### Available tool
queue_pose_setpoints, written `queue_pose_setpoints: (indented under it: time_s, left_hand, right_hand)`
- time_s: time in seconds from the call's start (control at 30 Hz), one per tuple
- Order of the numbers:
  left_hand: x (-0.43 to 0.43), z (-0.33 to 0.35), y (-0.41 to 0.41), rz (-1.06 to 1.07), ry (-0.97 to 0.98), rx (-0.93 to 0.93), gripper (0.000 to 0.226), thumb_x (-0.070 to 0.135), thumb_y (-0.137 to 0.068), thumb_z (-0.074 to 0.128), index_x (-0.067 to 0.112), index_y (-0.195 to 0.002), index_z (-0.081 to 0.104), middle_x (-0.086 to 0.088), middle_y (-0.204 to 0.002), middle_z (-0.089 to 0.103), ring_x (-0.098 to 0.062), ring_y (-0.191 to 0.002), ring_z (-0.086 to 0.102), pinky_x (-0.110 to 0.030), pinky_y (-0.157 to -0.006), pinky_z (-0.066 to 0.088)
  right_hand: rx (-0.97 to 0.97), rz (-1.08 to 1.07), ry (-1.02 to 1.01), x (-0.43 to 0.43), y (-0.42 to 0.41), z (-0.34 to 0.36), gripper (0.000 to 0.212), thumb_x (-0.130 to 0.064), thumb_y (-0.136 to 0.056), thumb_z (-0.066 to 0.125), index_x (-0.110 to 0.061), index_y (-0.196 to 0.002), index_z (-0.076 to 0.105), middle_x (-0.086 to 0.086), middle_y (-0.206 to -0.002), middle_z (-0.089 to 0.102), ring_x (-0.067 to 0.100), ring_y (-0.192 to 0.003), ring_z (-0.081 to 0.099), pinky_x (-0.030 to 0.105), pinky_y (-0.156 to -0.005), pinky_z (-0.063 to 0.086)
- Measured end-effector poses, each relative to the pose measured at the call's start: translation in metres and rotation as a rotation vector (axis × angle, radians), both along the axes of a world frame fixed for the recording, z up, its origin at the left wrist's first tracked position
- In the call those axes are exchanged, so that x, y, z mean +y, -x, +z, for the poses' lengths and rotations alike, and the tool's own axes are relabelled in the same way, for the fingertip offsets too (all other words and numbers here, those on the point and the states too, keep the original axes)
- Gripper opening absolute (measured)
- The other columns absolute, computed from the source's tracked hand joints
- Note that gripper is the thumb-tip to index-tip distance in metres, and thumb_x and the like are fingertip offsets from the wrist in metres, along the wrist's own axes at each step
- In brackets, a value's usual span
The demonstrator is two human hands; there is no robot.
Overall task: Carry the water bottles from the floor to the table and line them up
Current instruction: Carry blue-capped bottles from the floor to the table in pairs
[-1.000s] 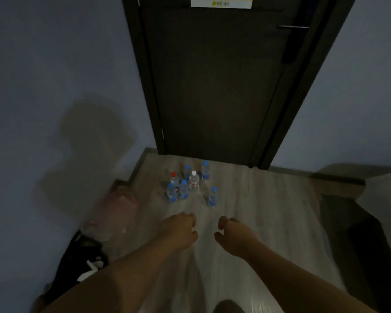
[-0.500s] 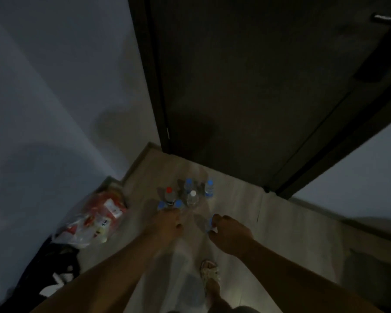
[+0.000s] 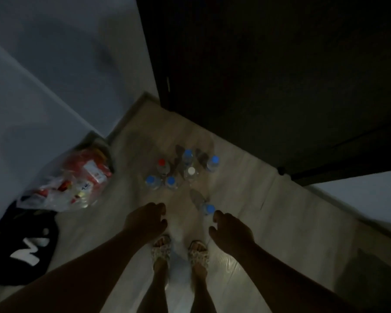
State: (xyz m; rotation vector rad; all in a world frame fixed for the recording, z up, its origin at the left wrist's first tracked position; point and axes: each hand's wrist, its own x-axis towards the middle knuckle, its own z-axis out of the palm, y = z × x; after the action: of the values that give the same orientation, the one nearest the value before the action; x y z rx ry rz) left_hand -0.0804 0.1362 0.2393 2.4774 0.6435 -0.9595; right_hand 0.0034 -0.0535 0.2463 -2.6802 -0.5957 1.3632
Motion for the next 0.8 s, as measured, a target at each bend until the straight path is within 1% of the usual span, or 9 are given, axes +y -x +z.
queue_pose_setpoints:
  time_s: [0.1,0.2,0.27,0.33,0.47,0.57,0.63,0.7,0.8]
  left_hand:
    - [0.001,-0.051,-0.005,-0.028,0.016,0.022,0.032,0.039,-0.091,0.045,0.025,-0.119,0.047,-0.001,-0.119,0.055,-0.020,-0.107,0.055,-0.030,-0.084,0.046]
    - [0.003,-0.107,-0.007,-0.063,0.028,0.057,0.033,0.038,-0.090,0.046,0.023,-0.119,0.048,-0.003,-0.118,0.055,-0.021,-0.107,0.055,-0.031,-0.082,0.045]
    - [0.003,-0.140,-0.007,-0.091,0.028,0.090,0.032,0.037,-0.091,0.045,0.021,-0.119,0.048,-0.005,-0.117,0.056,-0.023,-0.106,0.055,-0.032,-0.081,0.045]
    - [0.002,-0.169,-0.008,-0.123,0.012,0.095,0.031,0.035,-0.091,0.044,0.017,-0.116,0.049,-0.008,-0.114,0.056,-0.025,-0.104,0.055,-0.033,-0.079,0.044]
    - [-0.001,-0.217,-0.018,-0.072,-0.018,0.027,0.030,0.033,-0.091,0.048,0.014,-0.114,0.051,-0.010,-0.114,0.050,-0.025,-0.103,0.053,-0.031,-0.073,0.038]
    - [0.003,-0.243,-0.028,-0.009,-0.050,-0.061,0.032,0.031,-0.090,0.050,0.014,-0.118,0.049,-0.010,-0.118,0.046,-0.025,-0.103,0.052,-0.031,-0.072,0.038]
    - [0.007,-0.258,-0.034,0.036,-0.049,-0.143,0.035,0.028,-0.089,0.053,0.015,-0.121,0.047,-0.010,-0.125,0.043,-0.024,-0.107,0.051,-0.029,-0.074,0.039]
    - [0.009,-0.272,-0.040,0.112,-0.012,-0.213,0.045,0.023,-0.087,0.057,0.016,-0.129,0.042,-0.010,-0.134,0.039,-0.026,-0.114,0.049,-0.029,-0.079,0.040]
    - [0.010,-0.290,-0.052,0.263,0.069,-0.258,0.062,0.014,-0.084,0.059,0.019,-0.139,0.030,-0.012,-0.145,0.027,-0.030,-0.123,0.043,-0.034,-0.093,0.041]
  right_hand:
    - [0.027,0.032,0.021,0.009,0.007,-0.052,0.036,-0.034,-0.094,0.043,-0.016,-0.124,0.043,0.009,-0.115,0.055,0.023,-0.102,0.057,0.041,-0.089,0.049]
    - [0.010,0.049,0.018,0.016,0.007,-0.106,0.034,-0.035,-0.093,0.044,-0.016,-0.122,0.043,0.009,-0.118,0.050,0.024,-0.105,0.053,0.037,-0.085,0.047]
    - [-0.009,0.021,0.029,0.015,0.000,-0.138,0.034,-0.034,-0.093,0.045,-0.016,-0.122,0.044,0.009,-0.118,0.050,0.023,-0.103,0.053,0.037,-0.084,0.048]
    - [-0.017,-0.035,0.051,0.013,-0.007,-0.169,0.036,-0.032,-0.092,0.047,-0.016,-0.124,0.045,0.009,-0.120,0.051,0.022,-0.103,0.054,0.039,-0.086,0.049]
    - [-0.125,-0.091,0.075,0.007,-0.021,-0.222,0.041,-0.028,-0.090,0.052,-0.015,-0.128,0.041,0.009,-0.121,0.051,0.022,-0.104,0.054,0.039,-0.085,0.050]
    - [-0.127,-0.130,0.121,0.007,-0.031,-0.255,0.048,-0.030,-0.089,0.054,-0.018,-0.132,0.035,0.010,-0.125,0.047,0.024,-0.107,0.051,0.037,-0.084,0.048]
    - [-0.099,-0.148,0.162,0.007,-0.033,-0.273,0.055,-0.032,-0.089,0.054,-0.021,-0.137,0.029,0.011,-0.132,0.042,0.026,-0.112,0.048,0.036,-0.083,0.045]
    - [-0.068,-0.163,0.179,0.006,-0.030,-0.288,0.062,-0.034,-0.089,0.055,-0.025,-0.141,0.022,0.012,-0.137,0.036,0.028,-0.116,0.045,0.038,-0.085,0.044]
    - [-0.030,-0.191,0.188,0.005,-0.026,-0.302,0.064,-0.034,-0.090,0.054,-0.028,-0.142,0.018,0.014,-0.134,0.038,0.029,-0.113,0.047,0.040,-0.086,0.046]
